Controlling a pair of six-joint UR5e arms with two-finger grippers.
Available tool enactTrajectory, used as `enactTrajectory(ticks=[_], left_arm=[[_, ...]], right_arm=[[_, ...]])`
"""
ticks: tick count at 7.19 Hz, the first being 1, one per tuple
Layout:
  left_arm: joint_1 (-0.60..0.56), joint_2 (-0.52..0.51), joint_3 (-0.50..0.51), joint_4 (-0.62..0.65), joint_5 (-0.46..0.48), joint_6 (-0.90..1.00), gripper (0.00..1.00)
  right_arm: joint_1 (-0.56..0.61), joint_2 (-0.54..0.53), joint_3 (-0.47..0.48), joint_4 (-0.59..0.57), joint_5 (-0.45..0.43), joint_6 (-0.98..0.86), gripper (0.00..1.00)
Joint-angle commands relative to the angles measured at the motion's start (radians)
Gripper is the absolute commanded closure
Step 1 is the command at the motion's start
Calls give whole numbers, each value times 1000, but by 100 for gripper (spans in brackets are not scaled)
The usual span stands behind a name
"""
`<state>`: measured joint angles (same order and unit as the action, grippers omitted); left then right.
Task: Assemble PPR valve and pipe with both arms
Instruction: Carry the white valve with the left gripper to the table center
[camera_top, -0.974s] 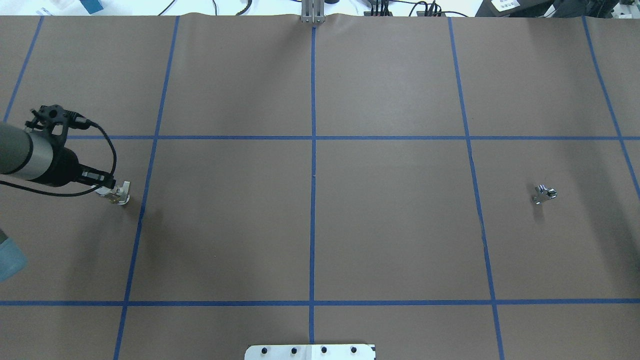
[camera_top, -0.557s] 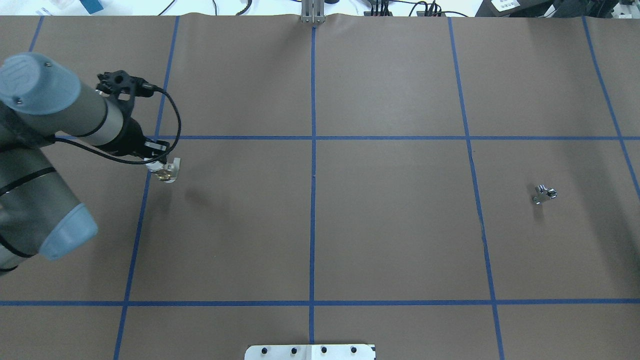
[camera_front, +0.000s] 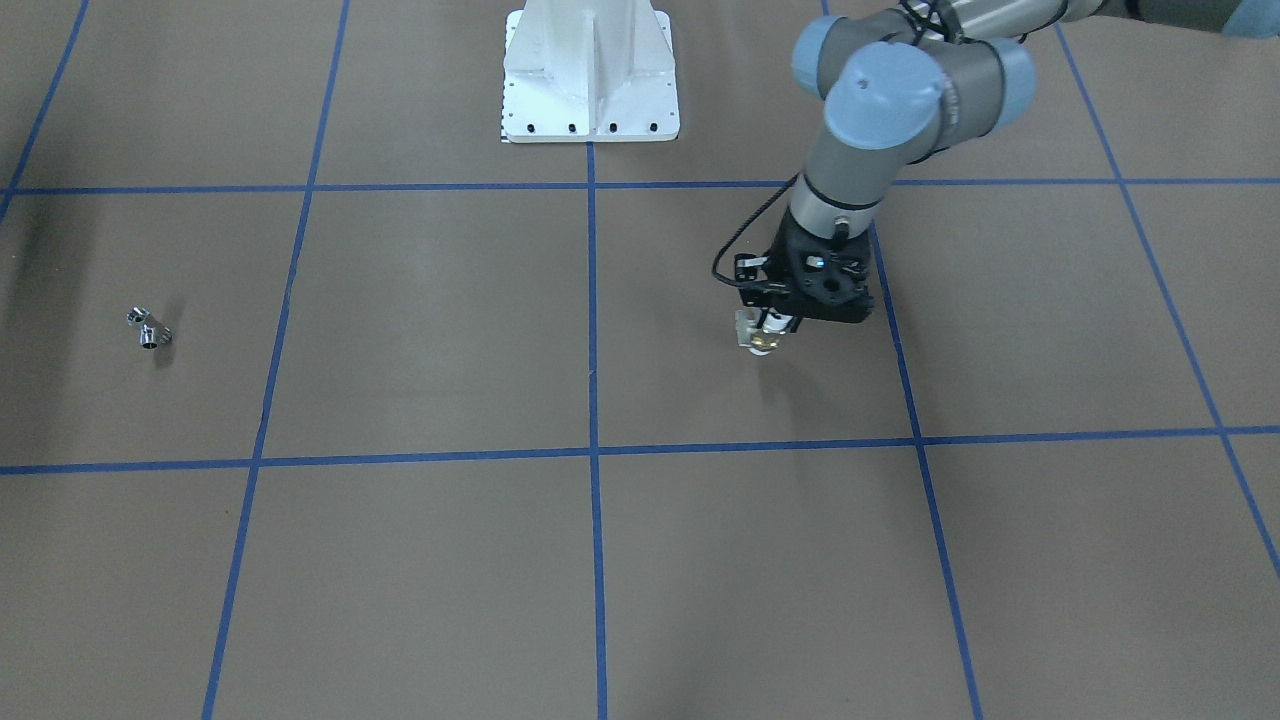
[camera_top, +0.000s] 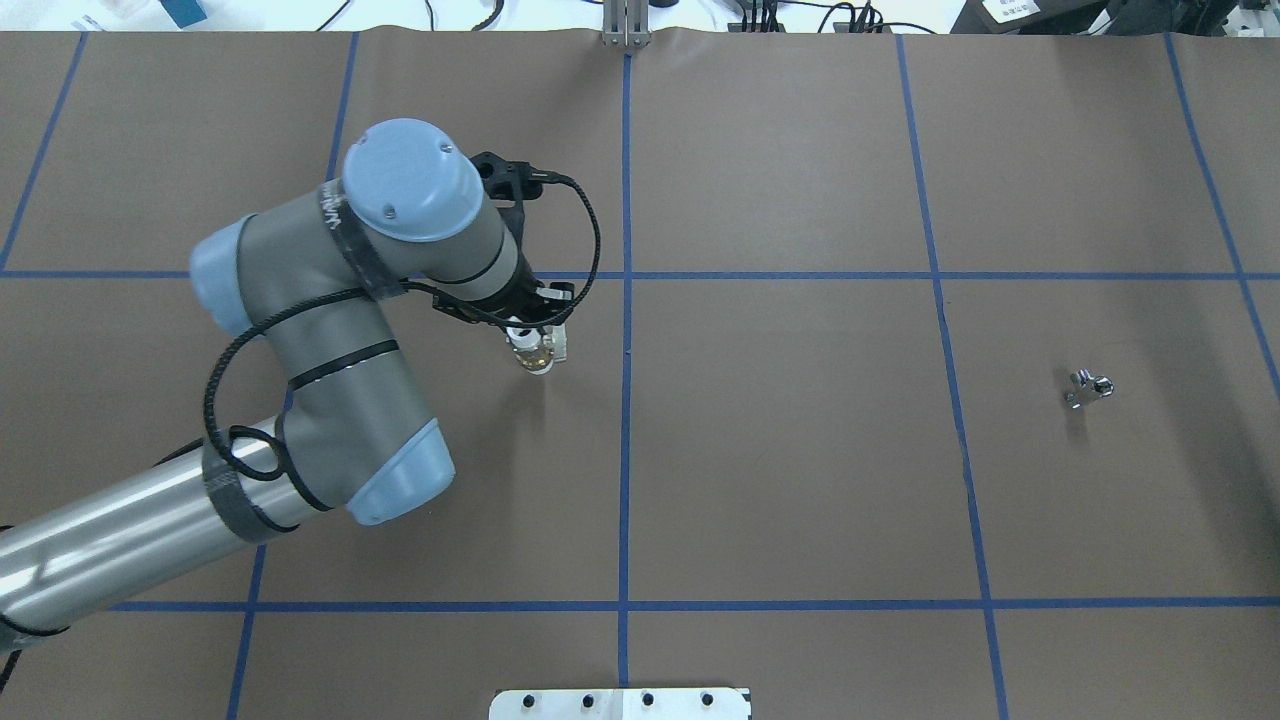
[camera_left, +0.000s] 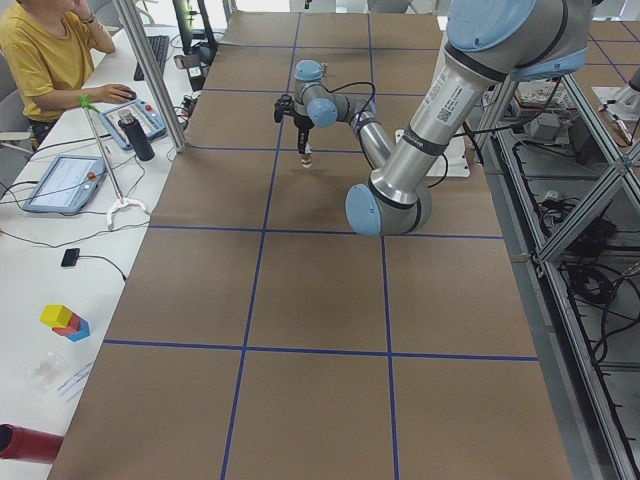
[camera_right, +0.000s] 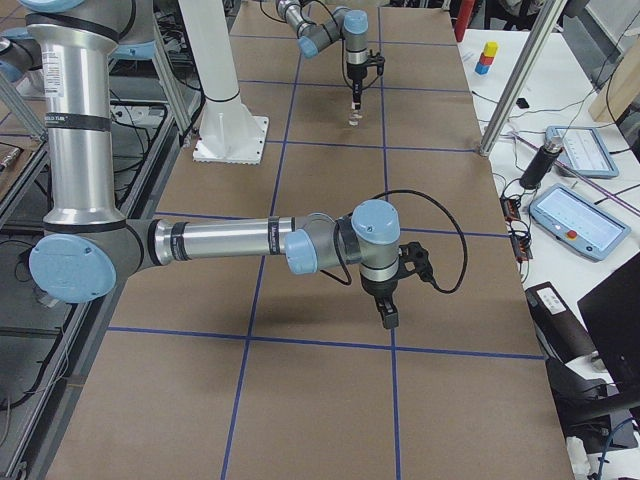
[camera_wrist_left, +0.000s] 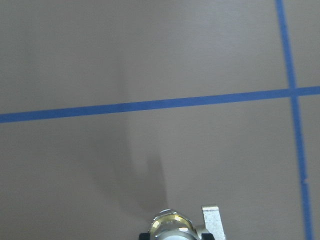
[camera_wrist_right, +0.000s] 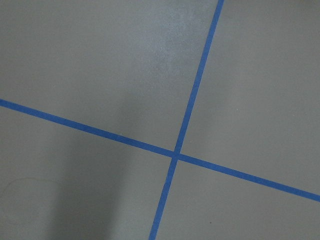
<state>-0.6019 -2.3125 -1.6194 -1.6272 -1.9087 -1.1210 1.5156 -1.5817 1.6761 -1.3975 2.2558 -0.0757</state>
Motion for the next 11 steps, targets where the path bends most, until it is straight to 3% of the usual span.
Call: enactTrajectory(ticks=[1,4,7,8,9,10,11], left_arm=[[33,-114,110,0,13,-45,100],[48,-186,193,-5,20,-59,99],[50,-183,196,-6,22,-51,64],[50,-182,196,-8,23,-51,38],[54,-180,196,-11,40,-51,27],[57,-176,194,-19,59,-51,1],[59,-174,188,-19,77,-51,0]], right_arm=[[-2,0,1,0,2,1,1],[-2,0,1,2,1,1,1],[-2,0,-1,2,1,1,1],[-2,0,1,0,1,1,1],[-2,0,1,0,1,1,1],[-2,0,-1,0,1,1,1],[-2,0,-1,0,1,1,1]])
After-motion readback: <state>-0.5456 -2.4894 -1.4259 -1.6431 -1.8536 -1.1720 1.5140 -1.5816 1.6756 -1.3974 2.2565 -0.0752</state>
